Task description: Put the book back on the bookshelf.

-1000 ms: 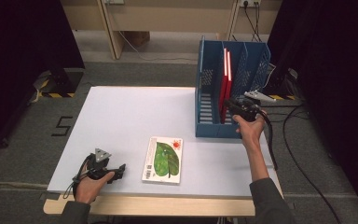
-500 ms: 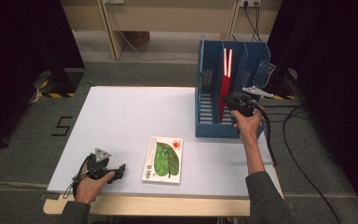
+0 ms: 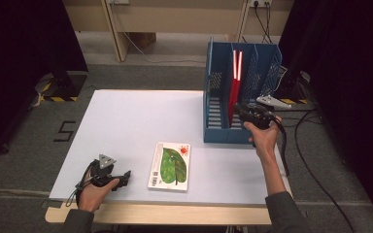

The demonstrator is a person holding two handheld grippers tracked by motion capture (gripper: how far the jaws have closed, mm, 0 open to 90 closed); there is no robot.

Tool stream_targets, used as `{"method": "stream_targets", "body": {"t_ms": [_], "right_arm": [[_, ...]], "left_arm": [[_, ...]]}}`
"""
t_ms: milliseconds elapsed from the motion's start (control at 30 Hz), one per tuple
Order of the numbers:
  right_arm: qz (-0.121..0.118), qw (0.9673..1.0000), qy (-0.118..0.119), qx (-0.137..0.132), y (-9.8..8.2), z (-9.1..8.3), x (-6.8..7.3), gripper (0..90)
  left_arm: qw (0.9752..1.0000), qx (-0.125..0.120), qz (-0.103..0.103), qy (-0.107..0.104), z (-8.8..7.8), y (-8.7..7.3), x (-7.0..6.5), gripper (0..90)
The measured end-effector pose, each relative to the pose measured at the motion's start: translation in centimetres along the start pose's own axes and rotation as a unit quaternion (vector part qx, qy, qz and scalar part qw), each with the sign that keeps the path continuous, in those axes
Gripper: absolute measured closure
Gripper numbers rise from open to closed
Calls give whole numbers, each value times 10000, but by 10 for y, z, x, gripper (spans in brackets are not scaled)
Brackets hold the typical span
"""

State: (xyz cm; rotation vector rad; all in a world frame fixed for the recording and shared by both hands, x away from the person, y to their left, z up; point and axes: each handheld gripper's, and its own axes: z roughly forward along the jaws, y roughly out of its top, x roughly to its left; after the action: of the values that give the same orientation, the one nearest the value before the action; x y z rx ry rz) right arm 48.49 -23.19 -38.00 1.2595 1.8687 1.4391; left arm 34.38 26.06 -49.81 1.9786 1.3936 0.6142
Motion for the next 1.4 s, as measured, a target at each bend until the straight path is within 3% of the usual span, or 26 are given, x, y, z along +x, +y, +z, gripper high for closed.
{"method": "stream_targets", "body": {"t_ms": [200,333,467,667,800,867,967,1100,1333,1400], "right_arm": [[-322,9995,37,67,-18,-28,13,513],[-427,9988,174,132,-33,-43,22,460],[-372,9988,193,243,-43,-52,27,386],[-347,9980,306,432,-64,-57,38,312],[-146,9980,357,492,-76,-62,46,312],[-285,9975,331,562,-82,-63,50,313],[-268,9964,409,687,-91,-65,57,315],[-332,9946,503,842,-99,-63,67,317],[-278,9920,667,1040,-111,-55,78,320],[-233,9910,723,1099,-114,-51,81,320]], "left_arm": [[10000,-64,22,-54,0,1,-4,151],[9999,-79,100,-92,-1,2,-9,151],[9998,-101,141,-121,-1,3,-13,151],[9997,-122,155,-130,0,3,-18,151],[9994,-120,240,-205,1,5,-26,151],[9992,-121,295,-234,2,6,-30,150],[9990,-140,320,-266,3,7,-35,150],[9987,-147,297,-378,4,8,-41,150],[9974,-101,468,-540,6,9,-55,150],[9973,-96,557,-459,5,9,-59,179]]}}
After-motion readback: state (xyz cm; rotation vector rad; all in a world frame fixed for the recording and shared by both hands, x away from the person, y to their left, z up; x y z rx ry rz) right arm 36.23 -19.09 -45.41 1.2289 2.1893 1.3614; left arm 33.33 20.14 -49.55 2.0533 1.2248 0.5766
